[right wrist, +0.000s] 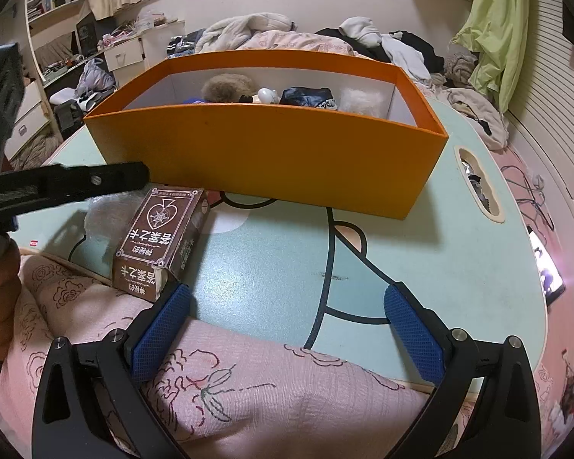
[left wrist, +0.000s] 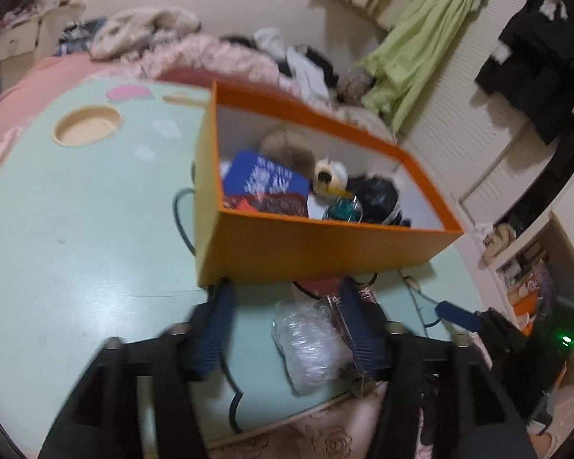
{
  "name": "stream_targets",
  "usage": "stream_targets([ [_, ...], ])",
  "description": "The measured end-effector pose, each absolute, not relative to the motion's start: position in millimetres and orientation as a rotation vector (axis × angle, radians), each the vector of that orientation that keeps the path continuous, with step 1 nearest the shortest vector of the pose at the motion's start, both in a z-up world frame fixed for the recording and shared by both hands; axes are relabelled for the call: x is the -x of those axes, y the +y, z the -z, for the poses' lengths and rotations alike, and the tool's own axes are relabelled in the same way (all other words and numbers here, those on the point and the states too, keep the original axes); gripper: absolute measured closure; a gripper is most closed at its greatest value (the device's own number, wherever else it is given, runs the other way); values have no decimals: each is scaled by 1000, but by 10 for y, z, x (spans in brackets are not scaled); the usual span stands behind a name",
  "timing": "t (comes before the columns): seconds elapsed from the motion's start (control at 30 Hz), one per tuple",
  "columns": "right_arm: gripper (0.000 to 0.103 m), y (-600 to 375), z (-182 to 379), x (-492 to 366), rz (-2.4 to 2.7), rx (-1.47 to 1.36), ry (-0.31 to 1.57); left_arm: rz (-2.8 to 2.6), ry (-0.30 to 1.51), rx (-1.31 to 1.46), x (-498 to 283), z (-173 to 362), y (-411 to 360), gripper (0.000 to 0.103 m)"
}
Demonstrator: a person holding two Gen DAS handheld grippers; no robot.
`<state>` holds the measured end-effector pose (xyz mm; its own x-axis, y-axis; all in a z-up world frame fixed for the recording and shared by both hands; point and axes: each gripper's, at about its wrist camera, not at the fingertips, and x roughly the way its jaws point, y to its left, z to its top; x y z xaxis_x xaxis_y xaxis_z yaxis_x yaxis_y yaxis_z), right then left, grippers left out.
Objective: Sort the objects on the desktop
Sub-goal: 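Lift the plastic bundle out and set it on the desk with left tool, then grasp the black lace cloth in the orange box with right tool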
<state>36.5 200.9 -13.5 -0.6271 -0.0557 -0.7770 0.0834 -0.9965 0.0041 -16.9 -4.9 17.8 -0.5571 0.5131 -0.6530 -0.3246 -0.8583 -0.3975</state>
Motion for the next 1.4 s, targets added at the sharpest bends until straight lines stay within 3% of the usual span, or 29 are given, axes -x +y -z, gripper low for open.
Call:
stream_targets([
  [0.07, 2, 2008, 134, -365, 2766, -1319, 49, -2446, -303, 1054, 32, -242, -163, 22],
  [0.23, 2, 2014, 133, -365, 2766, -1319, 49, -2507, -156, 1111, -169, -161, -232, 11],
  [0.33, 2, 2018, 133, -365, 2765, -1322, 50, -2495, 99, 1138, -204, -42, -17, 0],
  [0.4, 2, 2031, 149, -380, 2769, -1318, 53, -2538, 277, 1154, -220, 20, 148, 0],
  [0.6, 2, 2106, 158, -379, 2765, -1295, -6, -2544, 250, 1148, -200, 3, 101, 0],
  [0.67, 6, 2135, 116, -414, 2755, -1246, -47, -2550, 245, 1147, -191, 5, 80, 0],
  [0.77, 23, 2026, -40, -512, 2764, -1142, 4, -2551, 246, 1147, -192, 10, 83, 0],
  [0.93, 59, 1937, -554, -409, 2699, -1051, -13, -2550, 246, 1145, -189, 14, 87, 0],
  [1.1, 59, 2122, -822, 248, 2629, -1291, -151, -2550, 246, 1145, -191, 14, 83, 0],
  [1.3, 57, 2221, -425, 970, 2503, -1588, -307, -2549, 247, 1141, -211, 0, 97, 0],
  [1.4, 57, 2238, -299, 1063, 2509, -1618, -291, -2550, 246, 1140, -210, -9, 102, 0],
])
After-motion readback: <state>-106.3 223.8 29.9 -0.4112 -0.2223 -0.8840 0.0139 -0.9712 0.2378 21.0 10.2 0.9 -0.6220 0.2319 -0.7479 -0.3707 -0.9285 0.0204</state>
